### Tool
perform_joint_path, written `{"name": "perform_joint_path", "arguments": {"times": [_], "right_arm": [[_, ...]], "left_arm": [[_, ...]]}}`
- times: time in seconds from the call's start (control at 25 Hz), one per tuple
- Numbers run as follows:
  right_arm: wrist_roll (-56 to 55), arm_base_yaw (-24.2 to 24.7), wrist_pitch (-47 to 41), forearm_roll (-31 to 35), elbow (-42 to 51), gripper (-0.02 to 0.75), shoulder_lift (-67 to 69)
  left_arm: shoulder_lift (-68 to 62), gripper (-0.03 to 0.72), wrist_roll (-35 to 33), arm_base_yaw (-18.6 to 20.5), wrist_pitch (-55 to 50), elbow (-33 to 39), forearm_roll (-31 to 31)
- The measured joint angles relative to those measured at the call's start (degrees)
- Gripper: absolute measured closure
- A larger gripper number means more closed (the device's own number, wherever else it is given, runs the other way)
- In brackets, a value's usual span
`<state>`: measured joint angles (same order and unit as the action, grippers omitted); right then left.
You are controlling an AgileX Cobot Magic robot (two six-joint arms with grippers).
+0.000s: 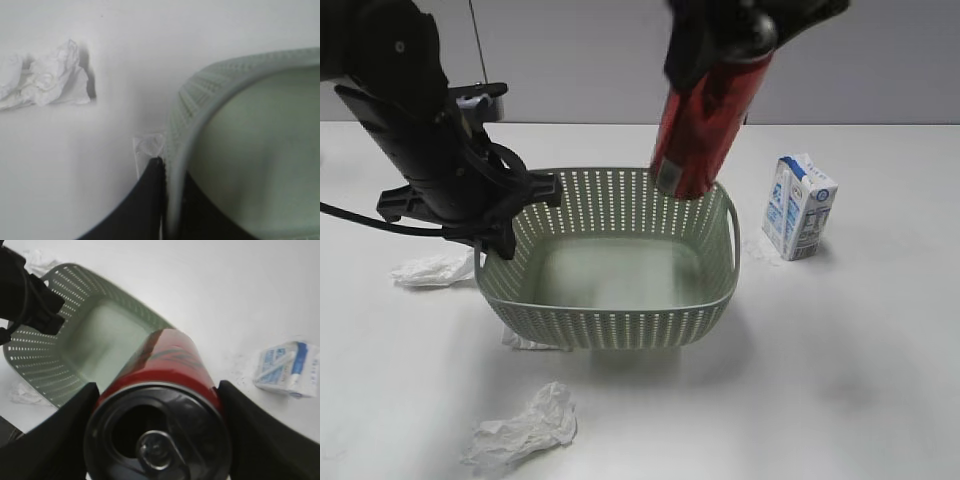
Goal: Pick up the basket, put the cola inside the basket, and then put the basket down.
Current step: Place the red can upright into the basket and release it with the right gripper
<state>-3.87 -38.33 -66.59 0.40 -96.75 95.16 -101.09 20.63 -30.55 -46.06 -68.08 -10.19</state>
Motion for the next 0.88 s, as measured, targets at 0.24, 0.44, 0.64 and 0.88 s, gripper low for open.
{"name": "perform_joint_path", "arguments": {"times": [0.24,0.44,0.64,0.88], "right_arm": [[1.1,-1.4,3.7,1.1,0.0,0.231,10.6],[1.5,-1.4,4.4,1.0,0.0,0.231,16.6],[3.5,-1.4,4.7,3.0,-0.1,0.231,17.9],[5.4,-1.5,1.7,4.6,-2.1,0.087,18.2]], "left_arm": [[0.0,0.686,0.0,0.0,0.0,0.0,0.0],[0.0,0.686,0.0,0.0,0.0,0.0,0.1],[-0.1,0.685,0.0,0.0,-1.0,0.1,1.1],[-0.1,0.685,0.0,0.0,-0.5,0.1,0.8]]}}
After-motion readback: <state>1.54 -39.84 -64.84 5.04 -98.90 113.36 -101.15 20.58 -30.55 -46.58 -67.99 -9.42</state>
